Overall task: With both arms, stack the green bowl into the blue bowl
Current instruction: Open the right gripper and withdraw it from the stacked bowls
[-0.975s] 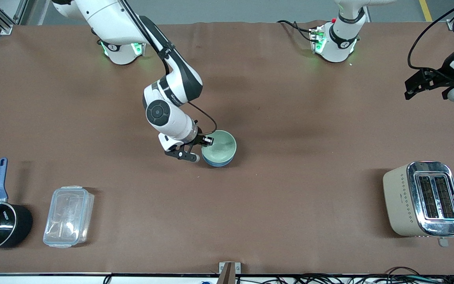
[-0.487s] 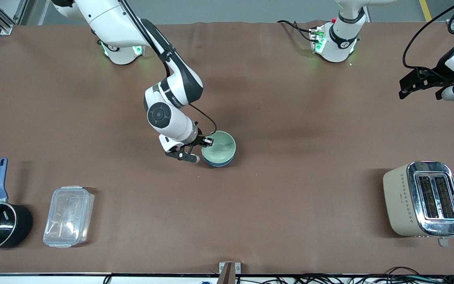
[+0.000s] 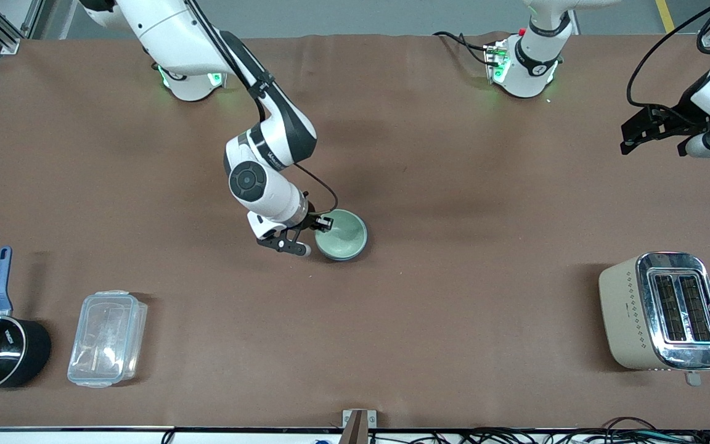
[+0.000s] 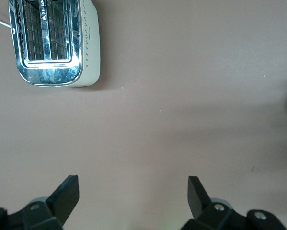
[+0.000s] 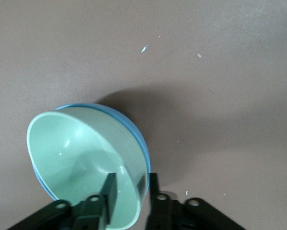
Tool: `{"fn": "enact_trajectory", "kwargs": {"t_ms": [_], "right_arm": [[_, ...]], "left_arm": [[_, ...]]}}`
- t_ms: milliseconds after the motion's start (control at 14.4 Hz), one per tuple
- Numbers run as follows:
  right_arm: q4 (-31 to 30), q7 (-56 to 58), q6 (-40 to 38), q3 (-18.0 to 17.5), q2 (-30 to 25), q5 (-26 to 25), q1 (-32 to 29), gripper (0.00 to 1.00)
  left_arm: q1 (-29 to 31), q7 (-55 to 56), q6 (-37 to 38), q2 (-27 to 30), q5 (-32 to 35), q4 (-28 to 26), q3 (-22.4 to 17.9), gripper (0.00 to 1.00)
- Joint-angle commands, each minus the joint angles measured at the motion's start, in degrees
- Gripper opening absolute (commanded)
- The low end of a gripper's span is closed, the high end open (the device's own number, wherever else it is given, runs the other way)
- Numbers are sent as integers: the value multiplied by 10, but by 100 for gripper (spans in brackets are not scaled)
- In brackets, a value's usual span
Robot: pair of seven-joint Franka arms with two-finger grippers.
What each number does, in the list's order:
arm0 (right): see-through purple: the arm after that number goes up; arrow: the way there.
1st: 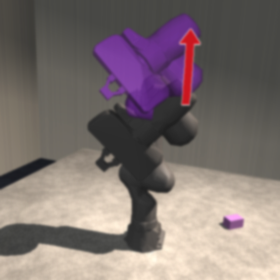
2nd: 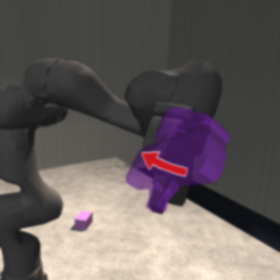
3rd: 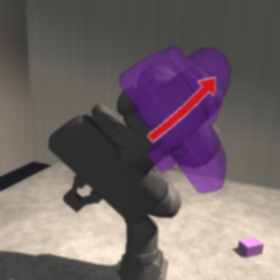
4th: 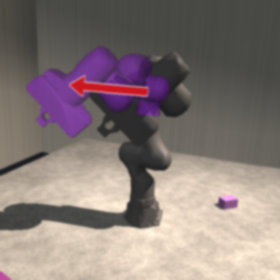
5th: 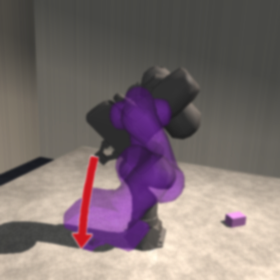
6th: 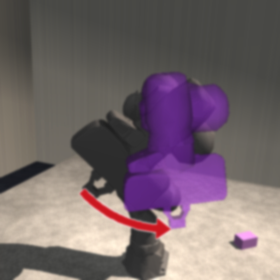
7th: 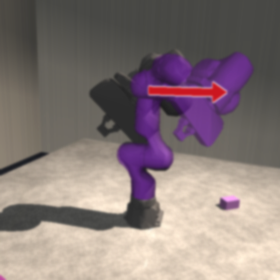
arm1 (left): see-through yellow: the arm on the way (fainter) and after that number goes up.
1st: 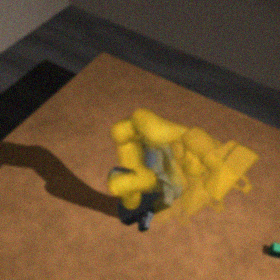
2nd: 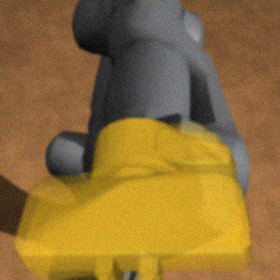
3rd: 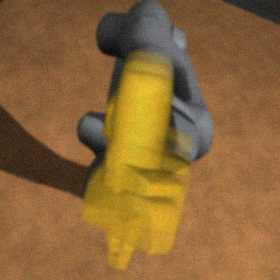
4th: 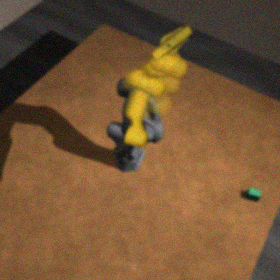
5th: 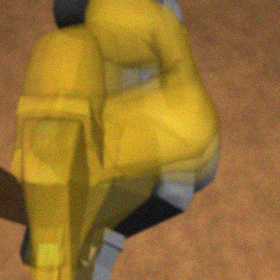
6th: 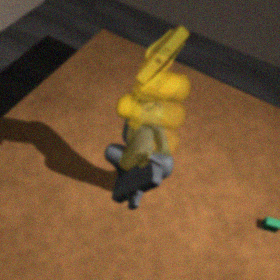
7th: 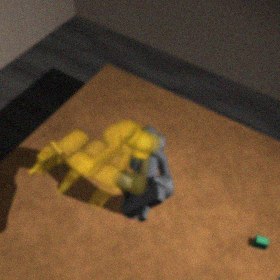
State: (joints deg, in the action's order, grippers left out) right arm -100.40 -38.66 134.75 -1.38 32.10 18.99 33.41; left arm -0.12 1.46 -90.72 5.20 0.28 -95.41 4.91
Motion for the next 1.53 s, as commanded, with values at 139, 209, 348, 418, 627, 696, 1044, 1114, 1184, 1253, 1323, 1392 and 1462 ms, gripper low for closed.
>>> {"fn": "enact_trajectory", "kwargs": {"t_ms": [139,209,348,418,627,696,1044,1114,1184,1253,1323,1392,1462], "right_arm": [[6,3,-23,5,-43,1,-15,95],[7,3,-42,7,-65,-4,-28,97],[7,3,-63,23,-107,-38,-43,99],[7,3,-79,37,-127,-62,-46,99],[9,3,-138,52,-191,-139,-85,100],[11,4,-159,53,-212,-156,-99,100],[32,32,-278,47,-298,-243,-158,100],[32,65,-294,47,-316,-244,-173,100],[32,95,-308,46,-331,-244,-188,100],[32,124,-325,45,-345,-243,-203,100],[32,156,-344,42,-359,-243,-216,100],[35,187,-366,41,-371,-243,-231,100],[44,213,-386,41,-377,-242,-243,100]], "left_arm": [[1,-4,-9,7,-9,-7,0,100],[1,-4,-8,8,-9,-7,0,100],[2,-5,-8,9,-9,-7,0,100],[2,-5,-8,9,-9,-7,0,100],[2,-5,-8,9,-9,-7,0,100],[2,-5,-8,9,-9,-7,0,100],[1,-6,-6,10,-9,-7,0,100],[1,-6,-6,10,-9,-7,0,100],[1,-6,-6,10,-9,-7,0,100],[1,-6,-6,10,-8,-5,0,100],[0,-6,-4,9,-7,-2,0,100],[0,-6,-3,7,-6,0,0,100],[-1,-4,-3,5,-6,6,0,100]]}}
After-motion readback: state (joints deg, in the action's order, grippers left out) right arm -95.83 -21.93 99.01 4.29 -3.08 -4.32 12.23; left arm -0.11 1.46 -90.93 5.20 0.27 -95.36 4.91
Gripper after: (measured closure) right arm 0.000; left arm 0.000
